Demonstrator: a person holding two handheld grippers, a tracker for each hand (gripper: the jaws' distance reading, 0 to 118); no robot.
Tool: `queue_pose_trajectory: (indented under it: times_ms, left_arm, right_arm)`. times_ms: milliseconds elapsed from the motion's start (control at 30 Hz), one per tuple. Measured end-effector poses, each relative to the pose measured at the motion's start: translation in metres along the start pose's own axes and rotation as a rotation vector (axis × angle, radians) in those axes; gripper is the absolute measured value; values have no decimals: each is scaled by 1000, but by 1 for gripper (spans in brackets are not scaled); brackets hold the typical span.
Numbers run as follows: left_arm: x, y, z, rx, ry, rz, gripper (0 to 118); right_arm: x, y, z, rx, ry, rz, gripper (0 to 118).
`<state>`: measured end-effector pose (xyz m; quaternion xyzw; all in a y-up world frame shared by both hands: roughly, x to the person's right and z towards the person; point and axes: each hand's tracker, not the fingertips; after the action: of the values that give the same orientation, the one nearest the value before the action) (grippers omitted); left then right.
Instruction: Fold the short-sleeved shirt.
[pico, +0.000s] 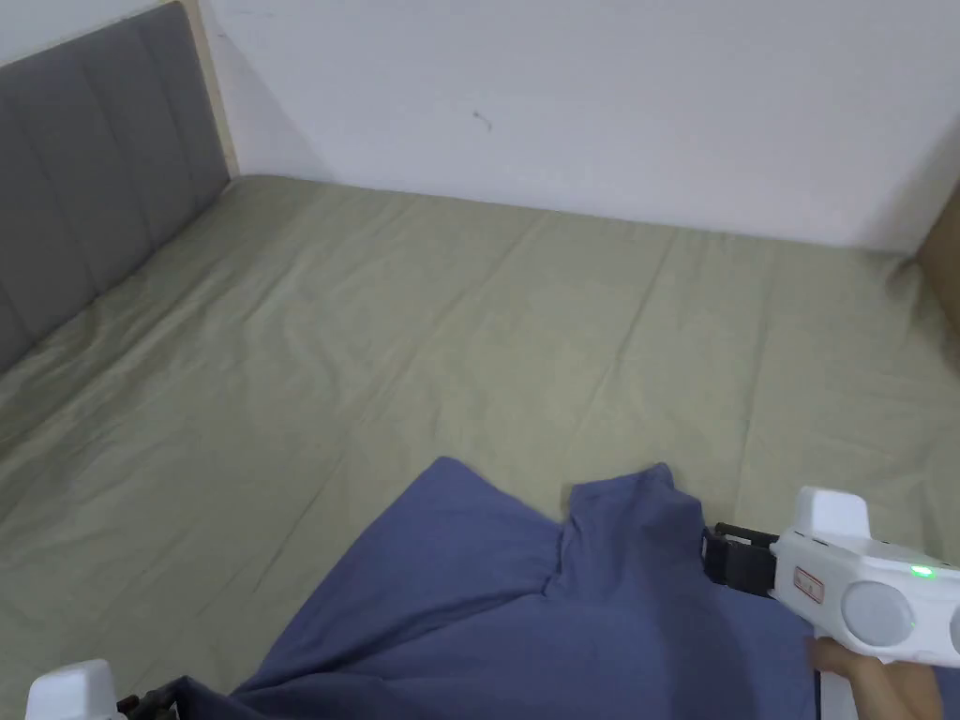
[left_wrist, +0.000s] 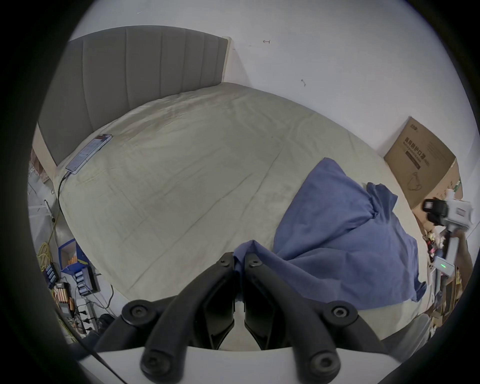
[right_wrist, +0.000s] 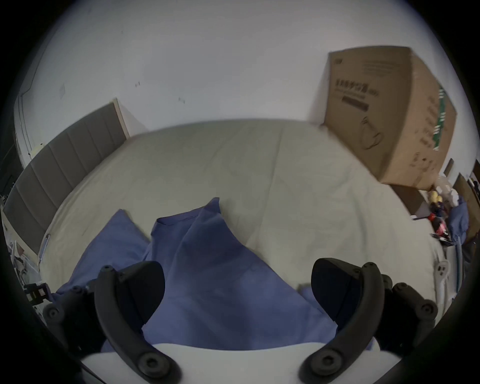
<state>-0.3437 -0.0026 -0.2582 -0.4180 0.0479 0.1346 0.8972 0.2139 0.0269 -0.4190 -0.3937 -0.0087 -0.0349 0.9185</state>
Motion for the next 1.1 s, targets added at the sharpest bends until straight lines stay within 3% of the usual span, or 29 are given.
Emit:
queue_pose_trajectory:
  times_ms: [133,267,333,367,467,600,833,1100]
  left_arm:
    - [1,3,-2,2,-5,13,1]
    - [1,5,-7,-7,-3,27,1]
    - [0,5,-12,-13,-2,26,1]
    - [0,5,-13,-15,1,23,1]
    - [-1,5,-16,-19,2,28,1]
    - [2,6,-17,-11,1,16,1]
    - [12,25,-4,64,-32,42,1]
    - [63,98,30,229,-147,-6,1]
  right_arm:
    - [-16,17,-53,-76,1,48,108]
    - [-21,27,-105,-123,0,113,87]
    - [-23,28,-121,-142,8,112,63]
    - [-24,29,-127,-152,11,110,36]
    - [-35,19,-119,-151,19,136,0]
    - [-40,10,-83,-54,0,196,1]
    - [0,20,19,107,64,122,1]
    - [36,62,158,323,9,84,1]
